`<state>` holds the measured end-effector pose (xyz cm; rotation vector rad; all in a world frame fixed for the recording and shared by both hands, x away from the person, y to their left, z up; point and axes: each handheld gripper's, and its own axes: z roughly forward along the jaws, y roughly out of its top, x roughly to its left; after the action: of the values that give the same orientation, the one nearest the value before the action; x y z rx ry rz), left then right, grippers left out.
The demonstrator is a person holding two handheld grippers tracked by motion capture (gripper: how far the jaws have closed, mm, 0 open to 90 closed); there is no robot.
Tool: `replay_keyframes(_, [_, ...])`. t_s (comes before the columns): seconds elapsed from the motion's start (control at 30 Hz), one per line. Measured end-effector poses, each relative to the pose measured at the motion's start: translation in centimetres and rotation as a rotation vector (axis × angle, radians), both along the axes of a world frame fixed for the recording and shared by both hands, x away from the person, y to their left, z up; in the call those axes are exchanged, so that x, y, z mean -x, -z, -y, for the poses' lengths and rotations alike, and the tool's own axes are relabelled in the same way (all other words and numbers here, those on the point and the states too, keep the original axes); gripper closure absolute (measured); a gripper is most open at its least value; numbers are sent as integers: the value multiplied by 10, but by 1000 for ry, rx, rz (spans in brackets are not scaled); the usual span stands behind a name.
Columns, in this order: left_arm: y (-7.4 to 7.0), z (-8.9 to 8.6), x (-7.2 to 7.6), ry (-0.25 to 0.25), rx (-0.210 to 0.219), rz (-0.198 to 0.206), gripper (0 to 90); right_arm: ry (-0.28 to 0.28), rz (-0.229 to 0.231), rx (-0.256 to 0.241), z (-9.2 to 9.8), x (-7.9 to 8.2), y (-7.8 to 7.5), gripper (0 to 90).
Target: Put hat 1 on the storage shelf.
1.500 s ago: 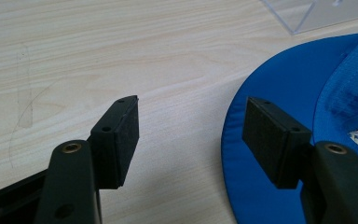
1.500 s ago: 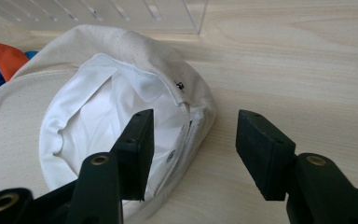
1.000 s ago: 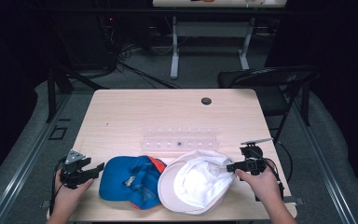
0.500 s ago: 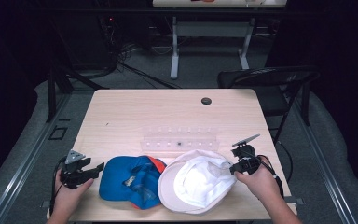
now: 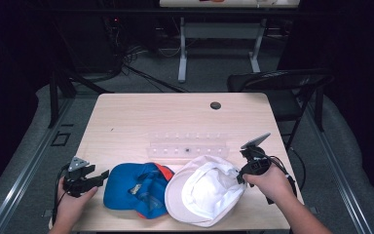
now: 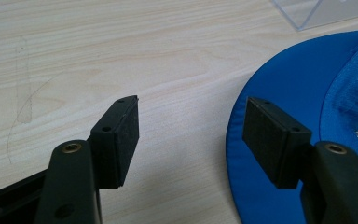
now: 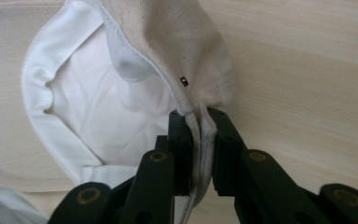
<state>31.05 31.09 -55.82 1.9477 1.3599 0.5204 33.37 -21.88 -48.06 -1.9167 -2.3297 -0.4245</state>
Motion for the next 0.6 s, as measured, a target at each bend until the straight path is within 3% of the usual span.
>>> replay_keyframes(0.07, [0, 0, 0, 0, 0, 0, 368, 16, -5, -22, 0, 0, 0, 806])
replay_keyframes(0.1, [0, 0, 0, 0, 0, 0, 368, -7, -47, -37, 3, -2, -3, 807])
replay_keyframes(0.27, [0, 0, 0, 3, -1, -2, 368, 20, -69, -87, 3, -2, -6, 808])
replay_keyframes(0.47, [0, 0, 0, 2, 0, 0, 368, 50, -119, -199, 5, -2, -12, 810])
replay_keyframes(0.53, [0, 0, 0, 2, 0, 0, 368, 46, -128, -212, 7, -2, -13, 810])
replay_keyframes(0.57, [0, 0, 0, 3, 0, 0, 368, 58, -128, -257, 8, -2, -14, 810])
replay_keyframes(0.6, [0, 0, 0, 3, 0, 0, 368, 54, -132, -267, 9, -2, -15, 810])
